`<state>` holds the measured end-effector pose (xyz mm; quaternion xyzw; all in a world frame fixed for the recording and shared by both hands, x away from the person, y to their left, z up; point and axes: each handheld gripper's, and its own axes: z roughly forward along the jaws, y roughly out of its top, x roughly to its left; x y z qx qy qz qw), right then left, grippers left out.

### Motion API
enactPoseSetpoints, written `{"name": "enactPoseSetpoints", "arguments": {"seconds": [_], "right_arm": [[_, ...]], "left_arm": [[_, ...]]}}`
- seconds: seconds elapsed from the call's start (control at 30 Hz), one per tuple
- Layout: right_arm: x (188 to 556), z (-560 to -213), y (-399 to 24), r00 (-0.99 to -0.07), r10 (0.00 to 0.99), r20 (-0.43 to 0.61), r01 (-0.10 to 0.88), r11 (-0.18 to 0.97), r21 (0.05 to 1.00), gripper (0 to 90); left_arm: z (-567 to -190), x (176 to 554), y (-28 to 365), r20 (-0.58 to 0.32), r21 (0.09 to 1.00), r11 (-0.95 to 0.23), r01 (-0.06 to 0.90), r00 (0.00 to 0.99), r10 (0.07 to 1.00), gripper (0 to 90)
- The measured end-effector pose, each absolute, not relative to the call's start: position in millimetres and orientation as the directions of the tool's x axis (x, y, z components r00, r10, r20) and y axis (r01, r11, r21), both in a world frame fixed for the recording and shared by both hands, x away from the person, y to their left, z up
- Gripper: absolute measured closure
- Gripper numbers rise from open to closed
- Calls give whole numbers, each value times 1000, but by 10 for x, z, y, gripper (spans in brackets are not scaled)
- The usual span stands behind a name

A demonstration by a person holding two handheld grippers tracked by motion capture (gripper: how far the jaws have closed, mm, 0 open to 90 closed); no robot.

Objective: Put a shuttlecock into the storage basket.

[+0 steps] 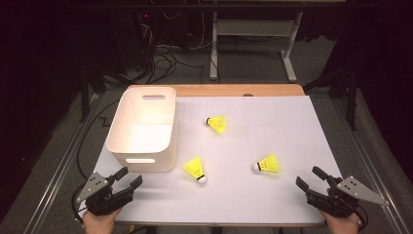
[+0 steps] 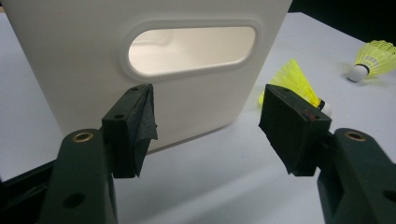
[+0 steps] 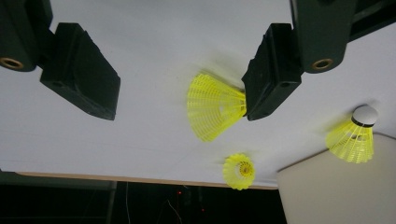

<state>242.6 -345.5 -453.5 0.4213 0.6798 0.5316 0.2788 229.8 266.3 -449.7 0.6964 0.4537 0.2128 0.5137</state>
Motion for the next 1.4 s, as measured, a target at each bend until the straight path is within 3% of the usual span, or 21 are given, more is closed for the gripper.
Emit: {"name": "enactPoseSetpoints", "arguments": {"seconds": [1.4], "right_arm": [[2425, -4536, -3459, -493, 867, 74, 279, 77, 957, 275]], "left_arm": [[-4460, 2242, 2596, -176, 906, -70, 417, 522, 835, 367]]}}
